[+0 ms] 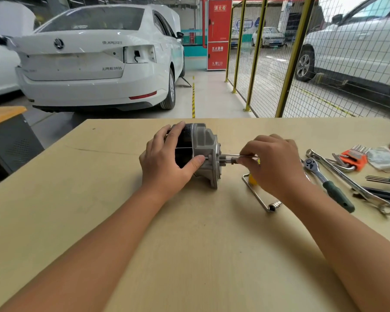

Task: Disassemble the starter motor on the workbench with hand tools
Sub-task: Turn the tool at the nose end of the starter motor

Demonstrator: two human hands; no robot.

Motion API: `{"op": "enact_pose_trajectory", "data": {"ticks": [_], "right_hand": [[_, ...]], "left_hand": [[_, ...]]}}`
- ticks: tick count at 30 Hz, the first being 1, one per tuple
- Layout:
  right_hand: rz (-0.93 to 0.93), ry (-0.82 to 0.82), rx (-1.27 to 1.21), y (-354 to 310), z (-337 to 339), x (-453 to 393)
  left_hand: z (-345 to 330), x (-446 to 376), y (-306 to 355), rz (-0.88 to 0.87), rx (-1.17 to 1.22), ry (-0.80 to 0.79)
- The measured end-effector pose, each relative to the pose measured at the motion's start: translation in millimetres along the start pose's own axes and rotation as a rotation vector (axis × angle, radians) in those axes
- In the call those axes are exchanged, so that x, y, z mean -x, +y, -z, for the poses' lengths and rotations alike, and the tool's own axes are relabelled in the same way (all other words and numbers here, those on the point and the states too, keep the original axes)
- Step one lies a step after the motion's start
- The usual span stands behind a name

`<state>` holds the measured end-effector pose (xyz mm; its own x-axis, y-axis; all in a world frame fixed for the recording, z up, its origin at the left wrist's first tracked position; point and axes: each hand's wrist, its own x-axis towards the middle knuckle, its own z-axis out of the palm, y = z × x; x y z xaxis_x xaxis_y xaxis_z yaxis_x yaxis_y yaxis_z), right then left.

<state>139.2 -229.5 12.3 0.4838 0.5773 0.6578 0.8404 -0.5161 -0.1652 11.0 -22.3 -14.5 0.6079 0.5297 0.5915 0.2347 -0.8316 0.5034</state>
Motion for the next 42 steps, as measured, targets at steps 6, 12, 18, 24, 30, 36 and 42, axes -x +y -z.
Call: {"op": "enact_pose_trajectory", "data": {"ticks": [6,12,18,24,30,36,42], "right_hand": [[-0.417,-0.180,0.044,37,2,1],[-0.622,-0.257,-0.207,43,-1,7],[-0.400,-0.289,0.124,12,24,7],[-0.298,-0.706,0.289,-15,24,17],[-0.221,-0.709,0.249,-15,2,28],[-0.142,-0.701,0.302,-24,-2,34],[-0.308,-0.595,-0.164,-7,16,15]], "left_hand": [[2,1,2,-0.004,-0.004,-0.013],[3,1,2,-0.007,-0.005,-0.019],[3,0,1,-0.004,-0.010,-0.022],[4,1,1,-0.014,-0.033,-0.033],[2,0,-1,-0.022,-0.028,-0.008],[1,-1,-6,-0.035,-0.024,-0.017],[4,-8,-11,-0.059,0.002,-0.055]]}}
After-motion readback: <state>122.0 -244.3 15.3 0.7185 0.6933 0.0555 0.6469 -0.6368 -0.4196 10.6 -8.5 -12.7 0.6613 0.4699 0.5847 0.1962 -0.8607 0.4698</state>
